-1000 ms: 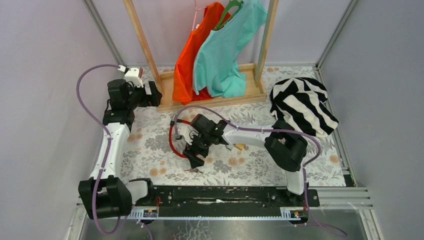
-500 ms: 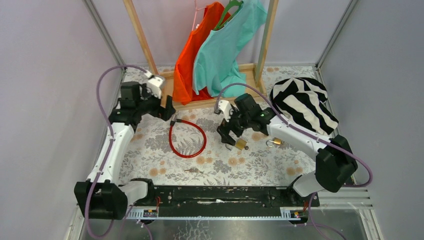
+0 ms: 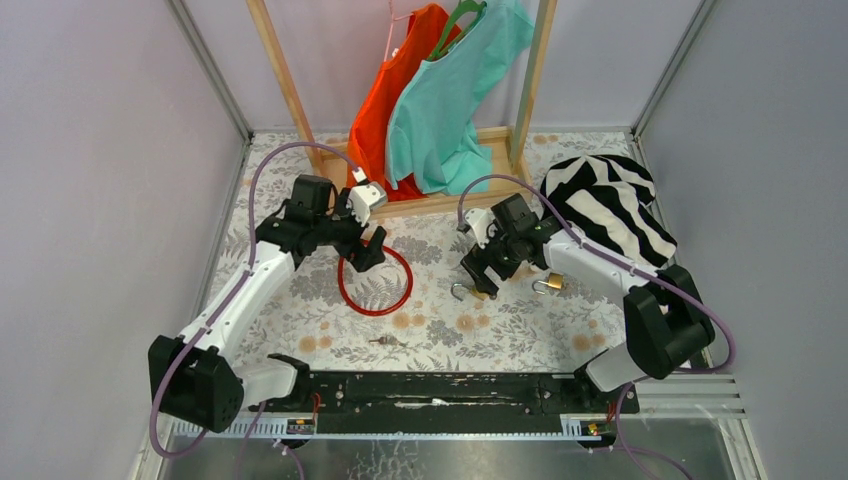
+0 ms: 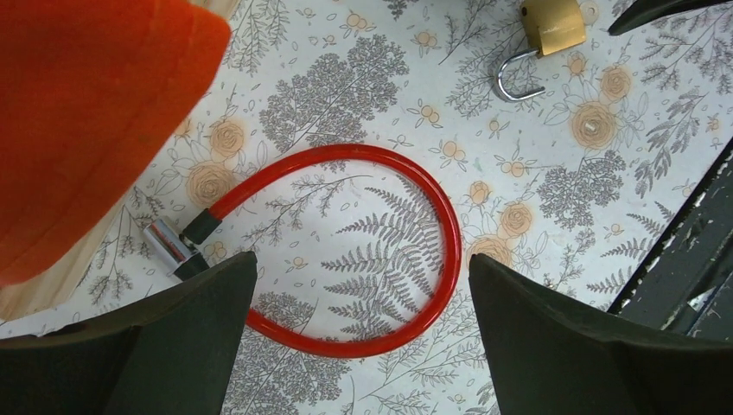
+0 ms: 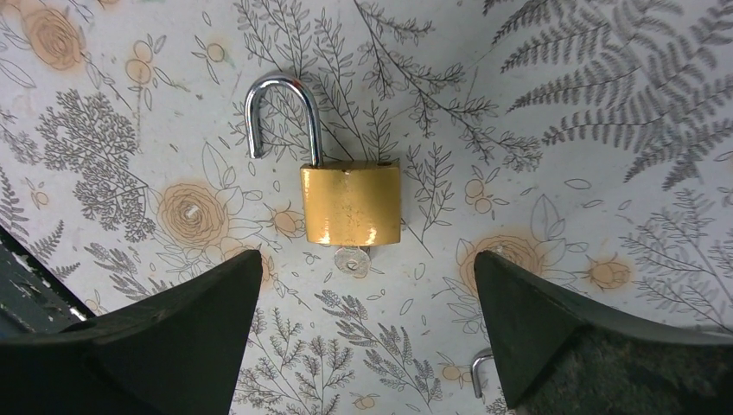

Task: Lock with the key
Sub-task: Pick up the lock from the center of the board.

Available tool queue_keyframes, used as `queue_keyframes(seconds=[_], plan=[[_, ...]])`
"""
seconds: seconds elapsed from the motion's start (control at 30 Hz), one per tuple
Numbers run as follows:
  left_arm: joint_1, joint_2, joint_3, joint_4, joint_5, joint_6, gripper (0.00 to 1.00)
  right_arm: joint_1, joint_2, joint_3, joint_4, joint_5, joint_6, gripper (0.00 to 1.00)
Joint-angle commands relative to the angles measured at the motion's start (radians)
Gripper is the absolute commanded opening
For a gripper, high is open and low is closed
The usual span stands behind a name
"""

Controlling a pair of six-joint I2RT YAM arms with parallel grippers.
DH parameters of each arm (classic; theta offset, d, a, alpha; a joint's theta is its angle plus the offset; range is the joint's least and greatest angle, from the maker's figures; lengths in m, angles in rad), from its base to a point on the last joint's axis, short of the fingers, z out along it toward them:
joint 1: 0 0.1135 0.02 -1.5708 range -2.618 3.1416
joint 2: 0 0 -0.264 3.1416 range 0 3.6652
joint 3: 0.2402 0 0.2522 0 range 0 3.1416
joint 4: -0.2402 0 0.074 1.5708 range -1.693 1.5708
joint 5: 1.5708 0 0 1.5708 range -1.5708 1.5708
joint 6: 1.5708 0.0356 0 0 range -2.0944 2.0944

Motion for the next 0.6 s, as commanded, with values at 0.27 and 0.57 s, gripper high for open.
queue_keyframes(seconds=[0.27, 0.57], plan=[[-0.025, -0.003, 0.016, 0.014, 0.036, -0.012, 1.00, 0.003, 0.094, -0.017, 0.006, -0.063, -0.008, 0.99], [-0.025, -0.044, -0.006, 0.035, 0.013, -0.013, 1.00, 0.064, 0.145, -0.032, 0.057, 0.040, -0.009, 0.93]])
